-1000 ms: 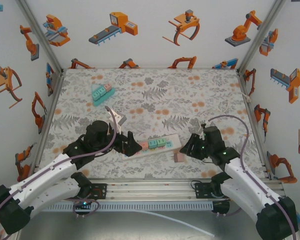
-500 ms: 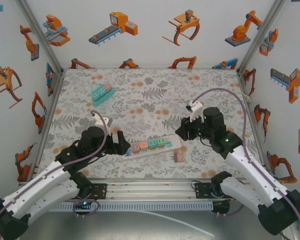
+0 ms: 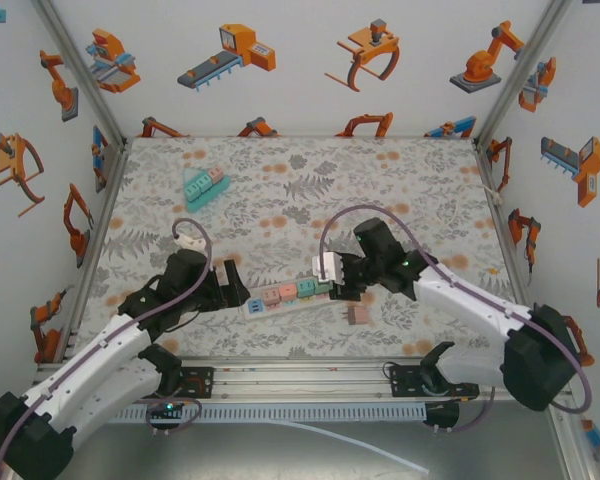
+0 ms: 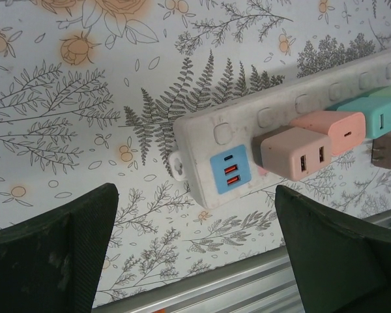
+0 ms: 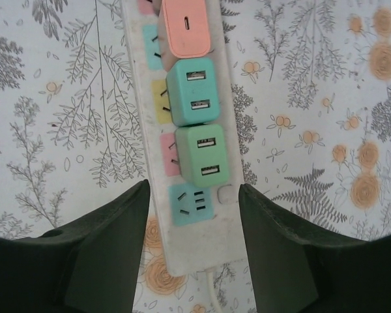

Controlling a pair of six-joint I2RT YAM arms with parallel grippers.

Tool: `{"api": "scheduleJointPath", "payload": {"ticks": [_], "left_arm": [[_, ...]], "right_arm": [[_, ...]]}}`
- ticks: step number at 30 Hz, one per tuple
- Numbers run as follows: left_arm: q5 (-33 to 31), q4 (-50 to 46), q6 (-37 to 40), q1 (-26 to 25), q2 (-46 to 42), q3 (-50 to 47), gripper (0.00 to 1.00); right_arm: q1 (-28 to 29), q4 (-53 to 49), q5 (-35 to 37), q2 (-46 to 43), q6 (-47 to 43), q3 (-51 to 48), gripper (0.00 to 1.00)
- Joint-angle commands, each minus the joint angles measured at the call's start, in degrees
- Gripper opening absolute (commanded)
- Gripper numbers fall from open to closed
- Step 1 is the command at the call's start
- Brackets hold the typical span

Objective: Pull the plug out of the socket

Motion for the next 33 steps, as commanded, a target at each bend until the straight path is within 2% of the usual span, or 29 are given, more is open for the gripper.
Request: {"api": "scheduleJointPath", "payload": {"ticks": [1, 7, 11, 15, 19, 21, 25, 33], "left_arm": [[1.7, 1.1, -1.4, 0.3, 1.3, -1.4, 0.99], [1.7, 2.1, -0.5, 0.3, 3.7, -1.9, 1.00], [1.4, 2.7, -0.9, 0.3, 6.5, -1.8, 0.89], [2.7, 5.0, -1.7, 0.4, 9.7, -1.9, 0.81], [4.1, 7.5, -2.2, 0.3, 12.8, -2.0, 0.73], [4.3, 7.7, -2.1, 0.2, 14.9, -1.4, 0.72], [4.0, 7.0, -1.4, -0.5, 20.3, 0.4, 0.67], [3.1, 5.5, -0.9, -1.3, 22.0, 1.1, 0.62]], "right_arm": [[0.4, -2.5, -2.2, 4.4, -7.4, 4.8, 0.55], [0.4, -1.4, -2.7, 10.8, -7.3, 7.5, 0.53], [0.6, -1.8, -3.5, 13.9, -7.4, 8.8, 0.46], [1.0, -2.5, -2.7, 15.9, -7.9, 9.5, 0.44], [1.3, -2.7, -3.9, 16.7, -7.9, 9.9, 0.36], [1.3, -2.8, -3.6, 17.2, -7.8, 10.2, 0.31], [1.6, -3.7, -3.1, 17.9, -7.6, 10.6, 0.29], [1.7, -4.6, -2.5, 18.2, -7.5, 10.3, 0.26]]}}
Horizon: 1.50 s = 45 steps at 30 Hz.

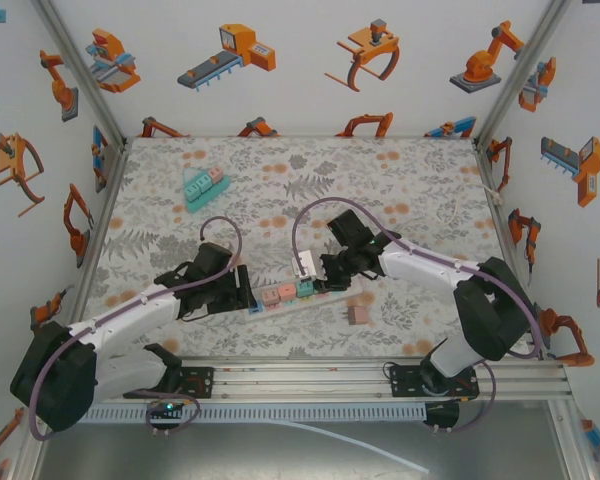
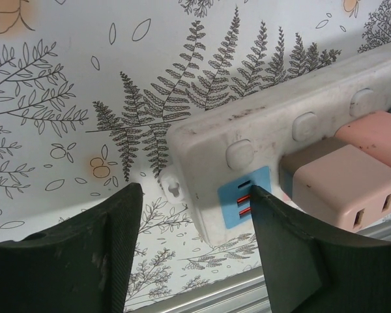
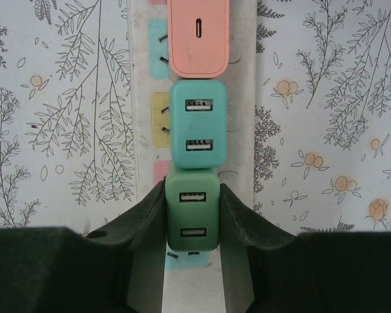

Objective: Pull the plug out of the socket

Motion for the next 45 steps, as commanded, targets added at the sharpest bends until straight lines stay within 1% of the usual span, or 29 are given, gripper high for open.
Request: {"api": "scheduleJointPath", "payload": {"ticks": [1, 6, 10, 14, 17, 22, 29, 40, 45], "left_arm": [[-1.3, -3.1, 1.1, -0.3, 1.1, 0.7, 0.61], [-0.2, -6.3, 2.8, -0.9, 2.2, 2.0, 0.59], [-2.5, -7.8, 3.4, -2.1, 2.9, 1.9, 0.55], [-3.3, -8.0, 3.5, -3.1, 5.5, 2.1, 0.55], [-5.5, -8.7, 4.2, -4.8, 7.7, 2.8, 0.55], [-7.9, -9.9, 4.6, -5.7, 10.3, 3.5, 0.54], [-9.7, -10.3, 5.1, -6.5, 10.5, 3.7, 0.54], [-11.7, -11.1, 4.9, -7.5, 12.0, 4.7, 0.54], [-12.4, -11.2, 4.8, -7.7, 11.7, 4.8, 0.54]], "right_arm": [[0.6, -0.6, -0.1, 1.1, -0.6, 1.1, 0.26], [0.6, -0.3, 0.2, 1.2, -0.5, 1.3, 0.24], [0.6, -0.1, -0.3, 0.9, -0.3, 1.4, 0.21], [0.7, 0.5, -2.2, 0.6, 1.8, 2.3, 0.17], [0.7, 0.8, -3.8, 0.0, 4.4, 3.4, 0.16], [0.6, 0.7, -3.9, -0.7, 6.2, 4.2, 0.12], [0.6, 0.8, -4.5, -2.0, 7.3, 4.3, 0.07], [0.6, 0.8, -4.2, -5.2, 8.0, 3.4, 0.04], [0.6, 2.5, -3.9, -8.1, 9.7, 1.1, 0.03]]}}
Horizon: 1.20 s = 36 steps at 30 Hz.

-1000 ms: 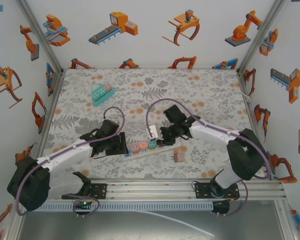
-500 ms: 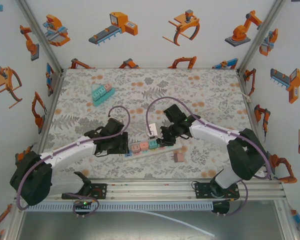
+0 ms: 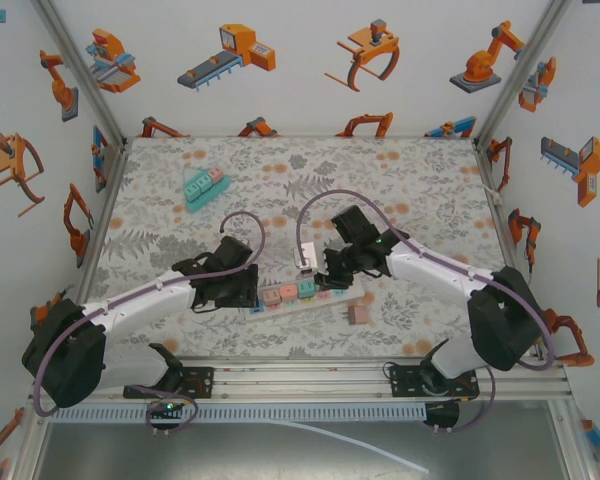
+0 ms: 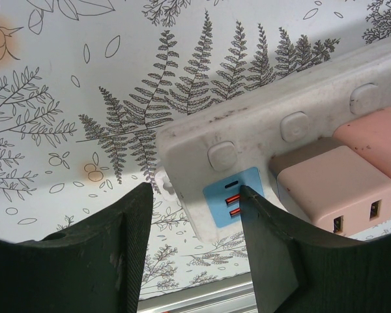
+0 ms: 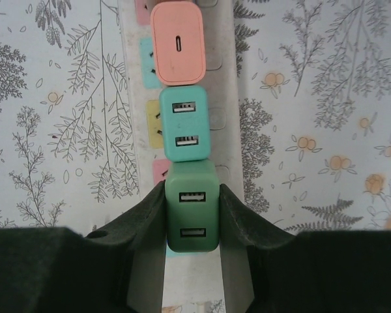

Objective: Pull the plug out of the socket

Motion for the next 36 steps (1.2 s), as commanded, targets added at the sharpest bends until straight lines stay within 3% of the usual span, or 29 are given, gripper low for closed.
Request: {"api": "scheduleJointPath", "payload": {"ticks": [1, 7, 11, 17, 20, 24, 27, 33, 36], "left_arm": [[-5.1, -4.8, 1.5, -0.6, 4.0, -3.6, 0.55], [-4.9, -4.0, 1.7, -0.6, 1.3, -2.0, 0.56], [-6.0, -1.9, 2.6, -0.5, -0.8, 0.4, 0.58], [-9.7, -2.1, 6.7, 0.8, 0.6, 6.5, 0.60], [-10.7, -2.8, 8.8, 1.9, 1.3, 9.2, 0.60], [-8.8, -2.6, 10.3, 3.1, 0.1, 11.2, 0.61], [-4.7, -1.2, 12.1, 3.3, -2.6, 11.5, 0.62], [16.0, 7.6, 18.3, 2.7, -13.4, 8.6, 0.74], [24.6, 11.8, 19.9, 1.6, -18.0, 7.2, 0.84]], "right_arm": [[0.7, 4.6, -4.2, -3.8, 2.4, -0.3, 0.03], [0.7, 8.1, -1.3, -11.2, 10.6, -4.0, 0.03], [0.6, 12.5, 4.6, -17.9, 28.5, -6.6, 0.03], [-0.1, 8.5, 19.0, -26.4, 56.5, -8.4, 0.02], [-3.6, 1.6, 21.8, -29.2, 68.1, -7.8, 0.00], [-11.3, -4.4, 17.8, -33.3, 77.3, -9.5, 0.00], [-17.7, -6.4, 14.1, -37.2, 81.9, -12.7, 0.00], [-29.1, -8.4, 7.7, -42.7, 85.7, -20.0, 0.00], [-33.0, -8.4, 8.2, -44.5, 85.8, -24.3, 0.00]]}}
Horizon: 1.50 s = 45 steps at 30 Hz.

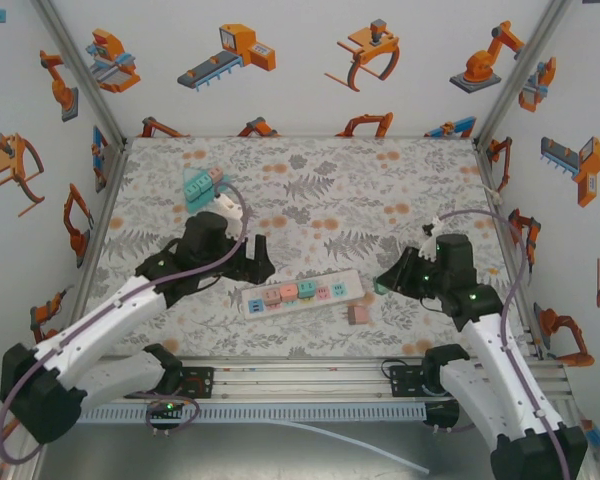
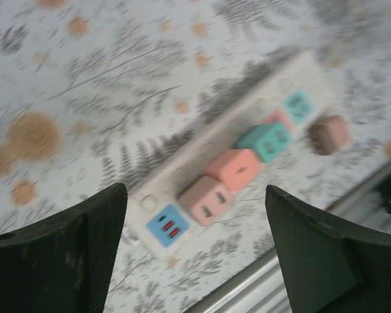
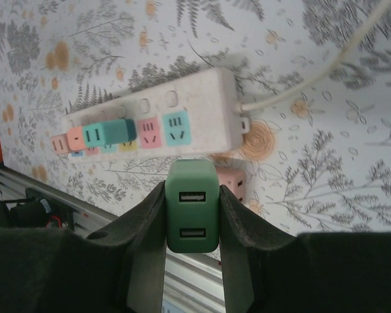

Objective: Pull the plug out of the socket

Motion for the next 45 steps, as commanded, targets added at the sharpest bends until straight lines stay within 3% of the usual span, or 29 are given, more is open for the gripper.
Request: {"api": "scheduleJointPath", "payload": {"ticks": [1, 8, 12, 20, 30, 39, 45], "left_arm": [[14.5, 6.8, 4.5, -1.2, -4.2, -1.7, 0.87], [17.3, 8.4, 5.0, -2.3, -8.0, -3.8, 0.96], [16.8, 8.2, 3.9, -2.7, -9.2, -5.8, 0.98], [12.6, 5.9, 2.6, -2.8, -10.3, -7.9, 1.00], [10.0, 7.0, 2.2, -2.9, -10.0, -8.1, 0.98], [6.3, 5.6, 1.7, -3.0, -10.8, -8.4, 0.98], [-2.6, 1.3, 0.0, -3.0, -12.5, -8.6, 0.97]], "right_arm": [[-3.6, -1.3, -1.9, -2.0, 3.4, -3.9, 0.00], [-5.8, 5.9, -5.0, -0.3, 6.2, -12.3, 0.00], [-5.8, 13.0, -10.9, 3.4, 5.8, -15.9, 0.01], [-5.7, 22.4, -15.5, 5.7, 9.3, -20.7, 0.12], [-5.5, 21.2, -12.5, 2.5, 10.7, -23.5, 0.35], [-5.5, 15.8, -8.5, -2.3, 12.1, -23.5, 0.46], [-5.5, 9.8, -5.1, -2.3, 12.0, -20.7, 0.48]]}}
